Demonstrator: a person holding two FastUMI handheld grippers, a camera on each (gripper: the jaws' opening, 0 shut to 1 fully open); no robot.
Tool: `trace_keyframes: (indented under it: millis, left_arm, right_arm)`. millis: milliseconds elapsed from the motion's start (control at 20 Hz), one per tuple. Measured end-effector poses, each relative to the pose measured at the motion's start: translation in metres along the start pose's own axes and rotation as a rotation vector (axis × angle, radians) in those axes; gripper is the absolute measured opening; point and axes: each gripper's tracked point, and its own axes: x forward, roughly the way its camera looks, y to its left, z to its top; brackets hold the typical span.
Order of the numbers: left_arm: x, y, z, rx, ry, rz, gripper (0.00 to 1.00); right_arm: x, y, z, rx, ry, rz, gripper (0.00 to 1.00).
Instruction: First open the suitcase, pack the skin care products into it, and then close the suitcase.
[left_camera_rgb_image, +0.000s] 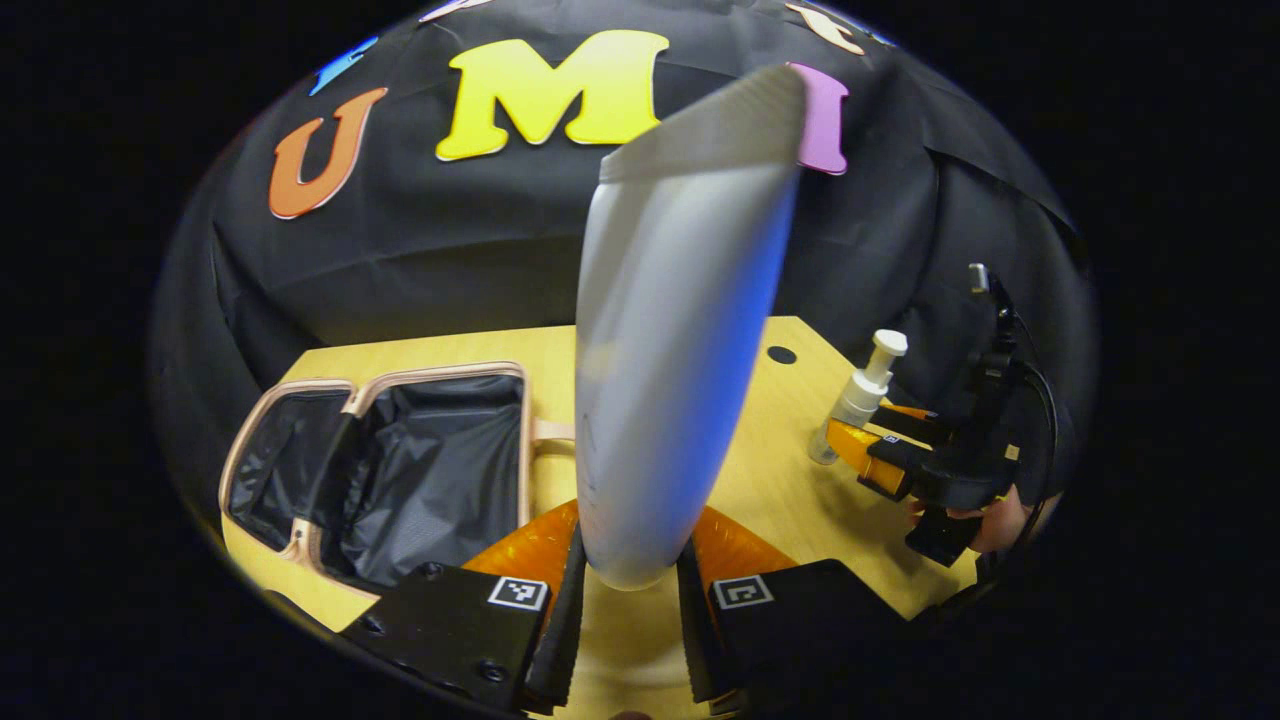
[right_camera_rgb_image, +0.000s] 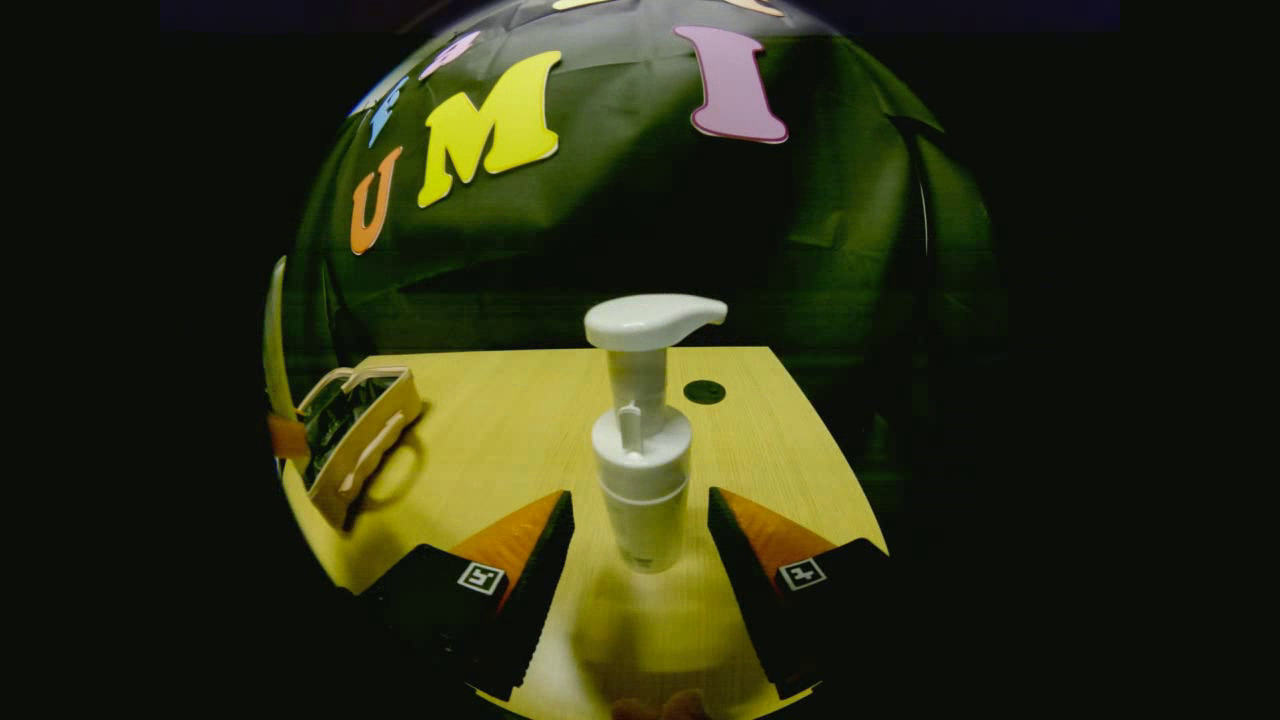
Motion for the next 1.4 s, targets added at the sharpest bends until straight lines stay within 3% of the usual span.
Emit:
trace_keyframes:
  millis: [200,350,550,650,950,1200,1400]
  left_arm:
    - [-0.018,0.037,-0.004,-0.057,0.006,0.060,0.46]
    - [-0.028,0.065,-0.008,-0.082,0.018,0.092,0.46]
    - [-0.036,0.111,-0.015,-0.129,0.043,0.103,0.46]
    - [-0.033,0.136,-0.015,-0.130,0.052,0.079,0.46]
    - [0.006,0.197,-0.031,-0.174,0.191,-0.075,0.46]
    - [0.038,0.207,-0.055,-0.299,0.347,-0.194,0.45]
    - [0.056,0.209,-0.080,-0.298,0.483,-0.204,0.44]
  right_arm:
    - [0.027,0.001,-0.007,-0.007,0.014,-0.004,0.76]
    - [0.036,-0.001,-0.008,-0.027,0.017,-0.035,0.59]
    - [0.029,0.002,-0.006,-0.034,0.050,-0.043,0.50]
    - [0.013,0.013,0.001,-0.050,0.052,-0.032,0.50]
    - [-0.068,0.077,0.031,-0.057,0.057,0.123,0.48]
    - [-0.134,0.118,0.042,0.028,0.092,0.235,0.48]
    - [-0.162,0.127,0.053,0.083,0.084,0.232,0.48]
